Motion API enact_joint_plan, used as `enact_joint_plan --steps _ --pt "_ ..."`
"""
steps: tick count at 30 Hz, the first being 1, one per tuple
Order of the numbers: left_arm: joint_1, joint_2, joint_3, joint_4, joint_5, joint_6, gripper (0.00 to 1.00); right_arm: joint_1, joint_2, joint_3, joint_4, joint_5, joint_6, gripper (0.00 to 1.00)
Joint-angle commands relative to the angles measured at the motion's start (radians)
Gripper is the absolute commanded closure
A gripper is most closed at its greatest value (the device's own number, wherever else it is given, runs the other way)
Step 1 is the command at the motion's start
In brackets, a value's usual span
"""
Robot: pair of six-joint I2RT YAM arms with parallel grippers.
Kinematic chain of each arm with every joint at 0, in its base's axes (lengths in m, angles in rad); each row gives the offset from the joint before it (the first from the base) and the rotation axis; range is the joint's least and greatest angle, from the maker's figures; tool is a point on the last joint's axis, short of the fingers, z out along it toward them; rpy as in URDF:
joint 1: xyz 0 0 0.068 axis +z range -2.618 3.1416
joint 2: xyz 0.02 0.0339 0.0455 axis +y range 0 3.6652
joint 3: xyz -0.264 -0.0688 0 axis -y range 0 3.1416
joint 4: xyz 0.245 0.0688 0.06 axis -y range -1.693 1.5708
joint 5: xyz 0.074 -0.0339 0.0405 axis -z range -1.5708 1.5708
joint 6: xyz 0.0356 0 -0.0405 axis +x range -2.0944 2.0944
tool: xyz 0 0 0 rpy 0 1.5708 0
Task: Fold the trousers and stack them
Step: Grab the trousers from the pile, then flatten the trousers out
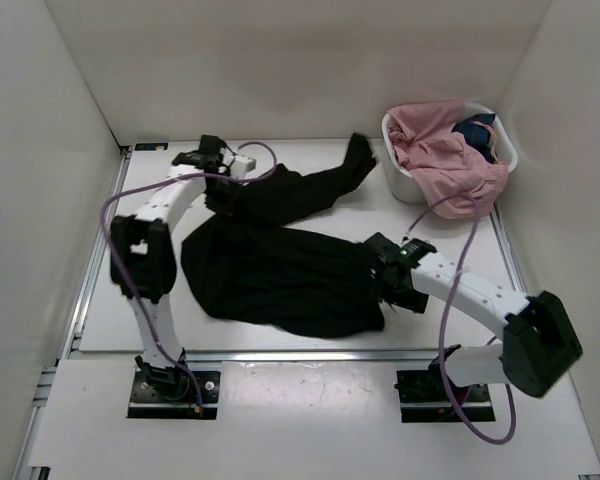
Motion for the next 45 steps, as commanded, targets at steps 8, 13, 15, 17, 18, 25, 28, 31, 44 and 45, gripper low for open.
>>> enact_joint_plan --steps 8,13,15,17,18,25,28,31,44,45 --pt "0.047 -0.26 -0.17 -0.071 -0.22 -0.021 0.66 -0.073 0.279 0.313 0.138 -0.036 -0.257 0.17" --pt "0.14 -0.25 -0.065 -0.094 -0.239 -0.046 0.21 -0.082 0.151 0.25 0.216 -0.112 -0.228 0.17" --pt "0.197 -0.281 -0.039 -0.094 -0.249 -0.046 0.17 -0.082 0.077 0.142 0.363 -0.207 -0.185 0.18" --pt "0.257 -0.321 -0.03 -0.094 -0.274 -0.046 0.0 -0.091 0.063 0.056 0.466 -0.338 -0.146 0.18" --pt "0.277 -0.338 -0.03 -0.094 -0.286 -0.046 0.0 -0.091 0.077 0.045 0.506 -0.358 -0.135 0.18" --pt "0.442 -0.525 -0.273 -0.049 -0.306 -0.032 0.0 -0.116 0.27 0.09 0.573 -0.515 -0.135 0.19" --pt "0.482 -0.548 -0.42 -0.031 -0.306 -0.014 0.0 -0.125 0.337 0.1 0.585 -0.559 -0.11 0.2" --pt "0.51 -0.527 -0.513 0.032 -0.279 -0.004 0.0 -0.125 0.383 0.072 0.618 -0.597 -0.083 0.25" --pt "0.512 -0.109 -0.355 0.1 -0.035 -0.003 0.33 -0.231 0.272 0.152 0.478 -0.432 -0.122 1.0" --pt "0.512 -0.096 -0.355 0.1 -0.044 -0.003 0.53 -0.246 0.247 0.167 0.455 -0.417 -0.135 1.0"
